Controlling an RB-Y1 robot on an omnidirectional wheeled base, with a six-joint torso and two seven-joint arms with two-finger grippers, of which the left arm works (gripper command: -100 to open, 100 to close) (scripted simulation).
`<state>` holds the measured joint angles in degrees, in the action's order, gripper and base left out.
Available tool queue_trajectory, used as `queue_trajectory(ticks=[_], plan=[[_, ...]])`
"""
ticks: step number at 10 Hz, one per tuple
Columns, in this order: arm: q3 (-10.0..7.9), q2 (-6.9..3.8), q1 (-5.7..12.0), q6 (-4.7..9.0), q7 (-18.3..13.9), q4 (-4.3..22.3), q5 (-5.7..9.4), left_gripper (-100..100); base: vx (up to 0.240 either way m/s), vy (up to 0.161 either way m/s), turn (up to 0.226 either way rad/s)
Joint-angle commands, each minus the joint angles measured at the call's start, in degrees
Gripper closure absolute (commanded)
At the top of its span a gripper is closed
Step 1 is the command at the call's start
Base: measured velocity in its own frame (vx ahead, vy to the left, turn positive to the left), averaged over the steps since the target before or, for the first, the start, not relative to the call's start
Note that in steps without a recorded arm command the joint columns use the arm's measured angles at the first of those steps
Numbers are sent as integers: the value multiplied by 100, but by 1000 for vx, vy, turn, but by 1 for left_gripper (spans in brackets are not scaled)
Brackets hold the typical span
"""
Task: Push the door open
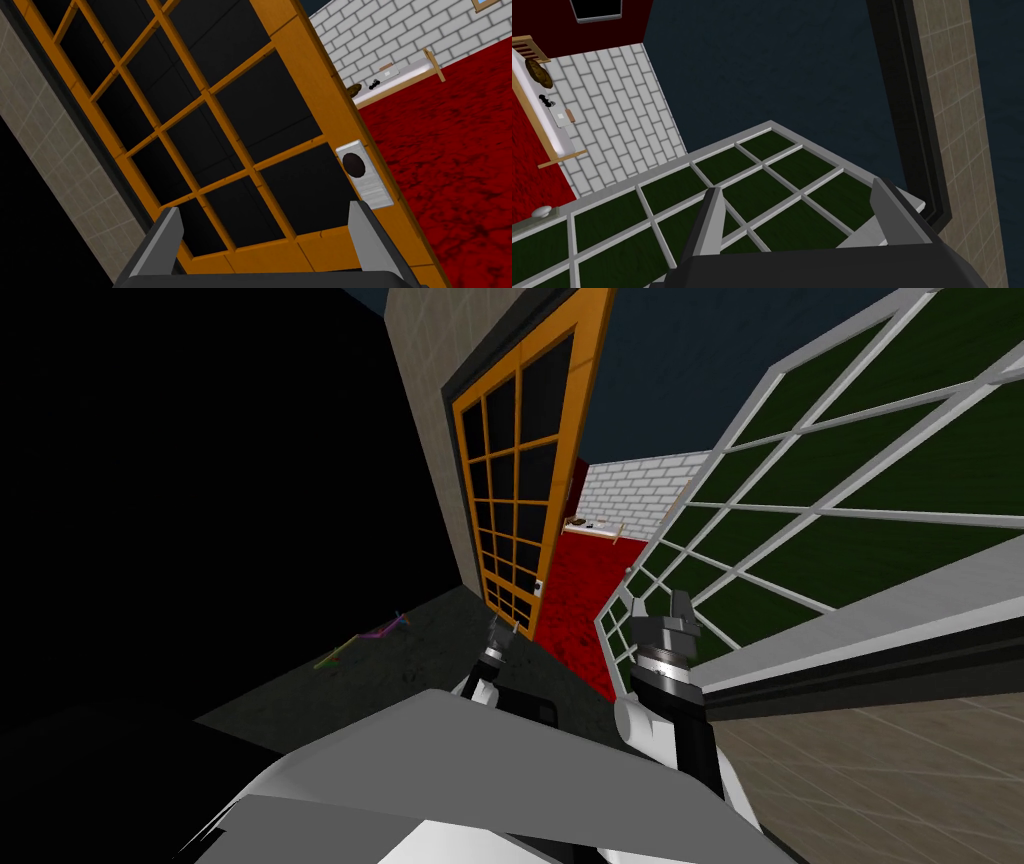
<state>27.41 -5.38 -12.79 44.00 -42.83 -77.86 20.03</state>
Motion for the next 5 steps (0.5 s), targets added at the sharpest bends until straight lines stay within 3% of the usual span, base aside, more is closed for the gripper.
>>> queue_trajectory(ticks=[1, 5], plan=[[75, 1, 45, 25, -151, 159, 44, -100, 98, 51, -58], [300, 57, 198, 115, -555, 675, 163, -100, 106, 28, -78]])
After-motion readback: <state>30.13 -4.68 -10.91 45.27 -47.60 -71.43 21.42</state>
